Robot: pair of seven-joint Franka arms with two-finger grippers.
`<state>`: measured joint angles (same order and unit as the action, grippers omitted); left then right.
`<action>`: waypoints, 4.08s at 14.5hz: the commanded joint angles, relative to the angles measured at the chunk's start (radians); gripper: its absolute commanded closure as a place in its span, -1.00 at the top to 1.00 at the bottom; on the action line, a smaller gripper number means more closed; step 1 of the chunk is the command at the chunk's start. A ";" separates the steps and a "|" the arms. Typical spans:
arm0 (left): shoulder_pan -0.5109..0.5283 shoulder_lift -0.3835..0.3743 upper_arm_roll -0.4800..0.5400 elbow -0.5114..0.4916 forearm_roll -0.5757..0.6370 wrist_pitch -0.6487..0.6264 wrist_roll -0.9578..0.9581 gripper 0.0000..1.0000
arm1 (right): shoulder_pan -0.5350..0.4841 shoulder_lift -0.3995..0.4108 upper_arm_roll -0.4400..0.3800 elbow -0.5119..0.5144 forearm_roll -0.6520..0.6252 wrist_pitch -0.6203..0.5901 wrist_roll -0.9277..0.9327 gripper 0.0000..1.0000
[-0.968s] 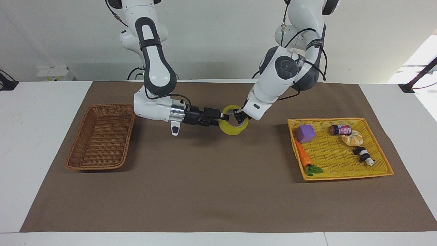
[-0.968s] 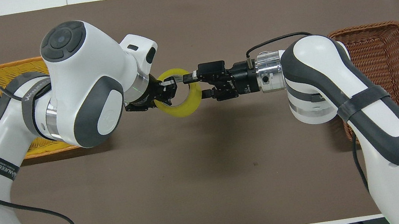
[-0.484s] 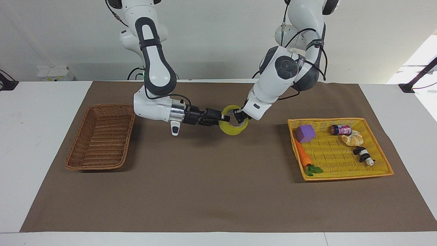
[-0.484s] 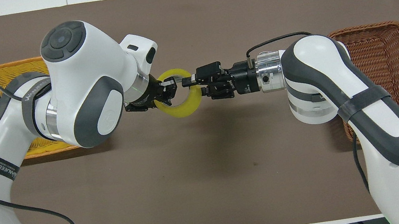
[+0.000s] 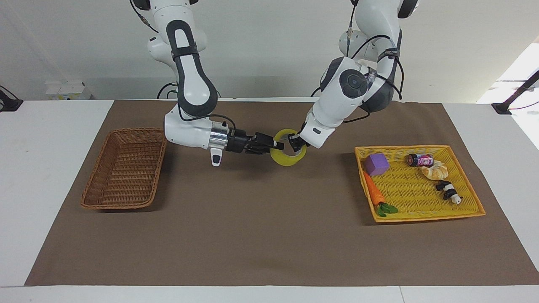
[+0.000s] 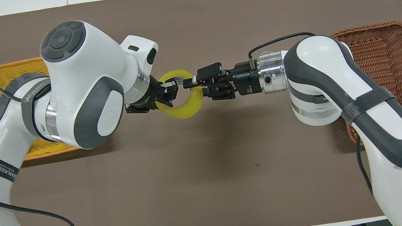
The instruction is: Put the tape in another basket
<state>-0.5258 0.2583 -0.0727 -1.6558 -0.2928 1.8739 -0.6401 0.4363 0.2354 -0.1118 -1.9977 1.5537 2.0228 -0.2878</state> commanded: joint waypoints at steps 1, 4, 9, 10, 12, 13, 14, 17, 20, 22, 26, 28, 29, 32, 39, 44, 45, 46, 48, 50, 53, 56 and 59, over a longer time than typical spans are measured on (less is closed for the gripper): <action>0.003 -0.025 0.004 -0.005 -0.009 -0.013 -0.013 -1.00 | -0.002 -0.021 0.001 -0.020 0.017 0.004 0.019 -0.98; -0.003 -0.031 0.004 0.004 0.000 -0.016 -0.052 0.57 | -0.002 -0.021 0.001 -0.020 0.017 0.002 0.019 -1.00; 0.078 -0.112 0.022 0.062 0.001 -0.174 -0.036 0.99 | -0.011 -0.021 0.000 -0.012 0.006 -0.003 0.021 -1.00; 0.128 -0.141 0.027 0.071 0.001 -0.215 -0.027 0.99 | -0.019 -0.022 -0.006 -0.009 -0.012 -0.018 0.021 -1.00; 0.257 -0.177 0.031 0.061 0.039 -0.239 0.035 0.99 | -0.103 -0.018 -0.009 0.022 -0.125 -0.094 0.018 -1.00; 0.321 -0.178 0.031 0.050 0.073 -0.263 0.095 0.99 | -0.161 -0.015 -0.009 0.037 -0.202 -0.140 0.010 -1.00; 0.370 -0.180 0.033 0.044 0.089 -0.280 0.159 0.99 | -0.218 -0.013 -0.008 0.051 -0.262 -0.179 -0.004 -1.00; 0.513 -0.195 0.033 0.013 0.092 -0.282 0.250 1.00 | -0.429 -0.011 -0.009 0.091 -0.404 -0.304 -0.094 -1.00; 0.613 -0.194 0.034 0.013 0.118 -0.257 0.250 1.00 | -0.659 0.010 -0.008 0.192 -0.571 -0.458 -0.111 -1.00; 0.658 -0.192 0.034 0.011 0.165 -0.243 0.252 1.00 | -0.796 0.071 -0.008 0.307 -0.703 -0.599 -0.144 -1.00; 0.687 -0.191 0.037 0.018 0.207 -0.220 0.258 1.00 | -0.927 0.132 -0.008 0.318 -0.813 -0.642 -0.365 -1.00; 0.685 -0.209 0.034 0.019 0.245 -0.214 0.266 1.00 | -0.947 0.182 -0.008 0.312 -0.820 -0.639 -0.453 -1.00; 0.675 -0.209 0.033 0.027 0.268 -0.228 0.267 1.00 | -0.946 0.185 -0.008 0.301 -0.828 -0.625 -0.490 -1.00; 0.598 -0.211 0.033 0.074 0.310 -0.278 0.267 1.00 | -0.943 0.179 -0.008 0.249 -0.836 -0.581 -0.516 -1.00; 0.517 -0.229 0.034 0.142 0.357 -0.440 0.275 1.00 | -0.933 0.159 0.000 0.169 -0.839 -0.492 -0.553 -0.65; 0.517 -0.237 0.034 0.140 0.356 -0.424 0.306 1.00 | -0.901 0.162 0.001 0.184 -0.876 -0.464 -0.597 1.00; 0.517 -0.240 0.034 0.137 0.354 -0.415 0.310 1.00 | -0.900 0.162 0.001 0.192 -0.888 -0.463 -0.609 1.00; 0.517 -0.240 0.034 0.136 0.353 -0.418 0.330 1.00 | -0.895 0.160 0.001 0.198 -0.903 -0.461 -0.619 1.00; 0.515 -0.243 0.034 0.134 0.354 -0.415 0.344 1.00 | -0.877 0.151 0.001 0.224 -0.967 -0.438 -0.626 1.00; 0.515 -0.243 0.034 0.134 0.353 -0.414 0.344 1.00 | -0.839 0.104 0.003 0.229 -1.073 -0.374 -0.626 1.00; 0.515 -0.248 0.036 0.128 0.353 -0.417 0.343 1.00 | -0.730 -0.008 0.003 0.234 -1.295 -0.268 -0.605 1.00; 0.515 -0.271 0.034 0.110 0.353 -0.414 0.339 1.00 | -0.676 -0.099 0.004 0.235 -1.448 -0.251 -0.483 1.00; 0.514 -0.281 0.034 0.093 0.353 -0.411 0.338 1.00 | -0.616 -0.183 0.004 0.237 -1.523 -0.271 -0.287 1.00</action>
<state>0.0033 0.0067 -0.0496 -1.5260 0.0453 1.4601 -0.3115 -0.1948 0.1085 -0.1158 -1.7391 0.0919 1.7519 -0.6750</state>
